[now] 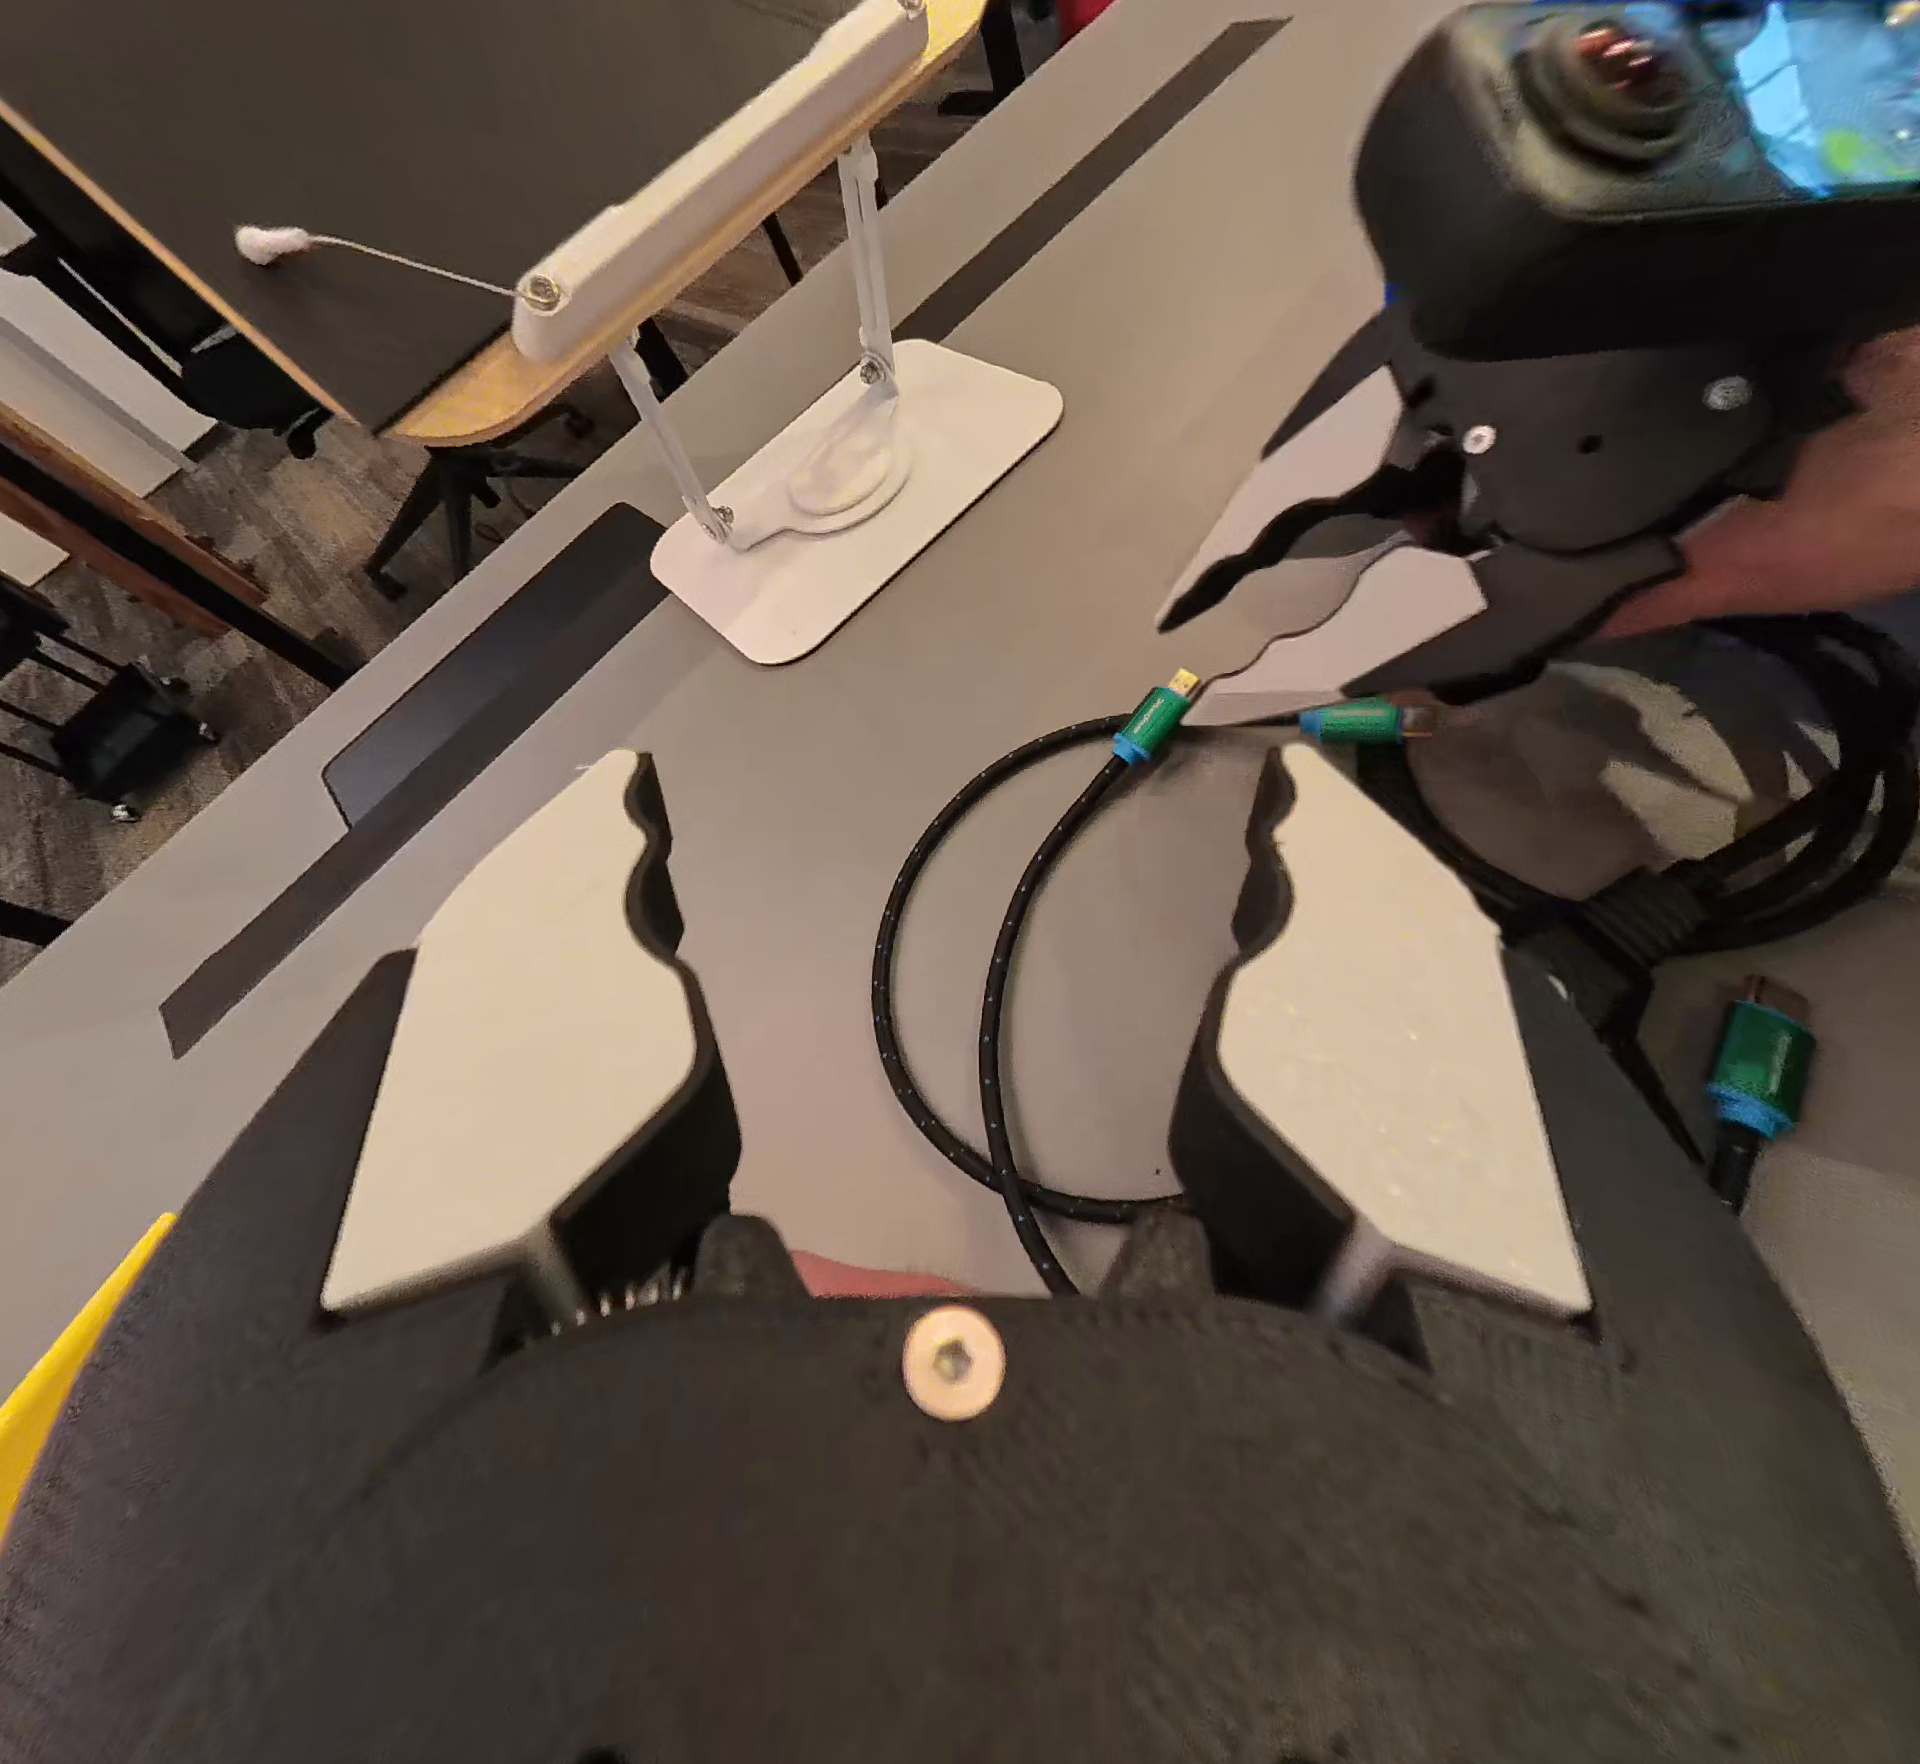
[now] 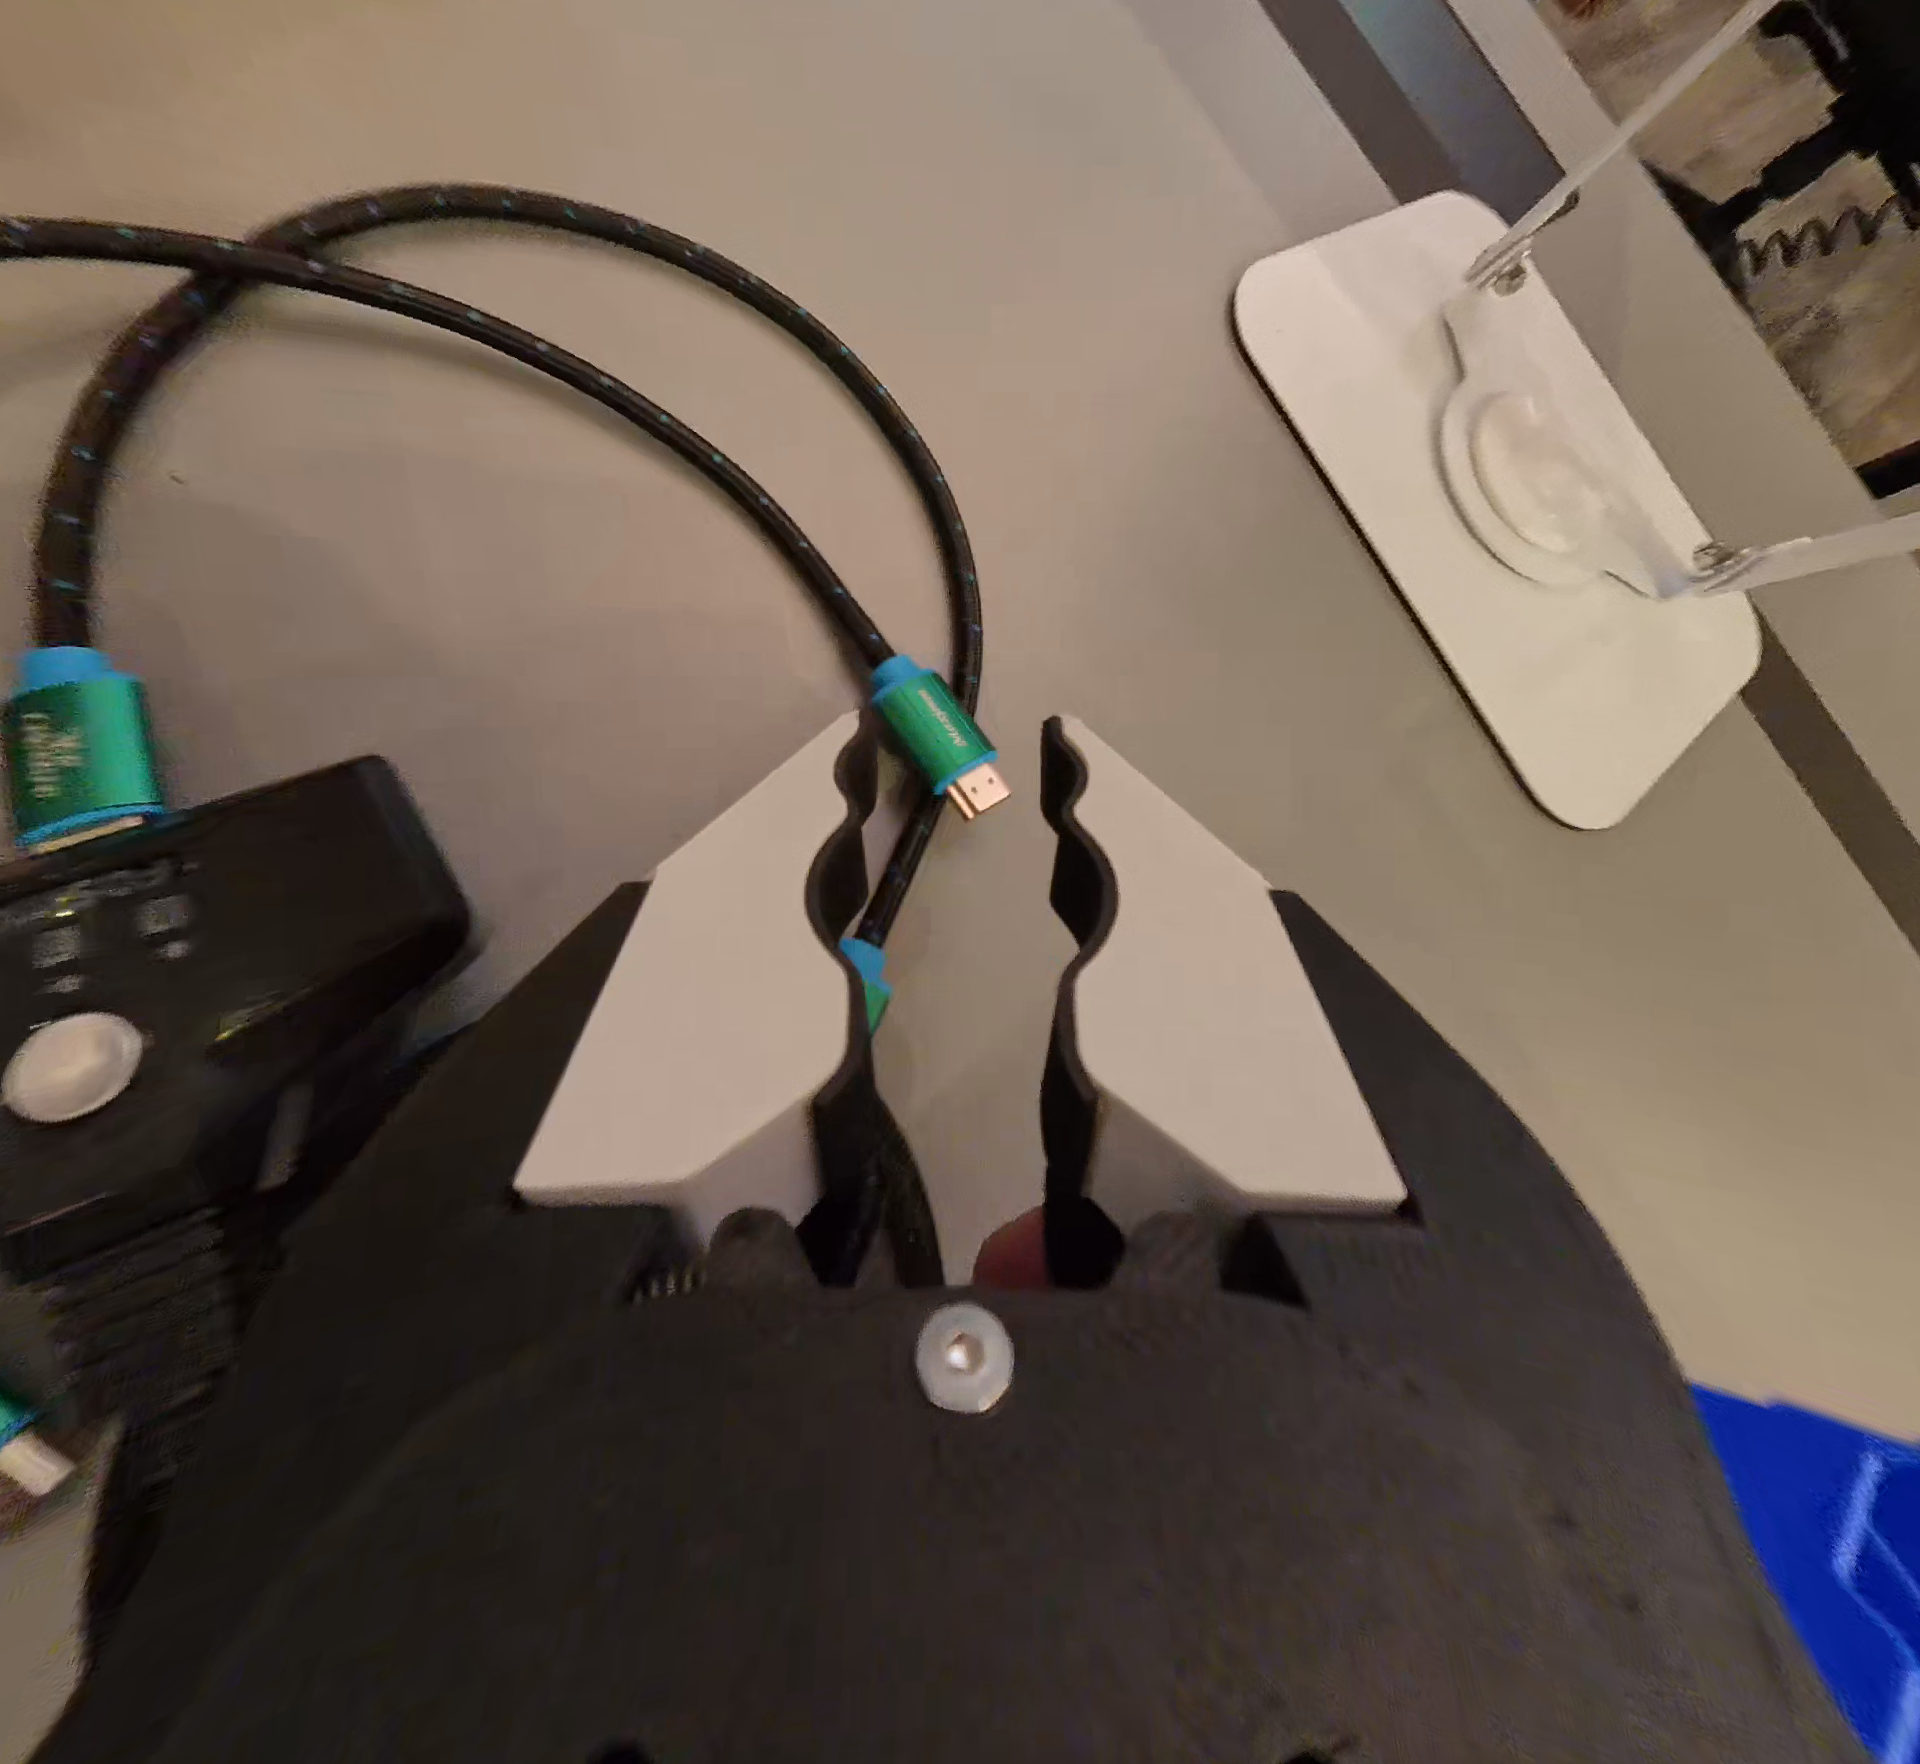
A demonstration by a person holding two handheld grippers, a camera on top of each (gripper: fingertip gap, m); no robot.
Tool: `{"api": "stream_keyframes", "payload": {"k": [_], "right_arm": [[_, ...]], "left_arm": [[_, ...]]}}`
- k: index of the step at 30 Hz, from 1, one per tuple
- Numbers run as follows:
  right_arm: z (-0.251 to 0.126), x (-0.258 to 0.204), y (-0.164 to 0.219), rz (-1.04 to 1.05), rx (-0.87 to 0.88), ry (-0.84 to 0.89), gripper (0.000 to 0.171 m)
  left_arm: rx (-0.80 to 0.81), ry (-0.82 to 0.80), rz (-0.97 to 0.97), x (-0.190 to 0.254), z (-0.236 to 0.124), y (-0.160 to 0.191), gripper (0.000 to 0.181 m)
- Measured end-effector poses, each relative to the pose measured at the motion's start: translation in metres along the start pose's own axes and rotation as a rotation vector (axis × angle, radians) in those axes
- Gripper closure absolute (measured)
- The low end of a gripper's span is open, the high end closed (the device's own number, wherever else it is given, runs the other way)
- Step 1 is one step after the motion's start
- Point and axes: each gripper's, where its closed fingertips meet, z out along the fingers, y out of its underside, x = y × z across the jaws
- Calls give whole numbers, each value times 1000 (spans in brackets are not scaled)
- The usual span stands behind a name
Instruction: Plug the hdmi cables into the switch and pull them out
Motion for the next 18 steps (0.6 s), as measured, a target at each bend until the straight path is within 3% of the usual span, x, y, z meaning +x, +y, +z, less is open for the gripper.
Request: {"api": "stream_keyframes", "payload": {"k": [4, 8, 18], "right_arm": [[21, -3, 16, -31, -70, -60, 139], [32, 0, 16, -50, -89, -59, 150], [10, 2, -5, -71, 24, -58, 153]], "left_arm": [[-7, 11, -6, 1, 1, 3, 77], [-25, 24, -5, 2, 5, 10, 76], [-46, 19, 107, 13, 17, 21, 79]]}}
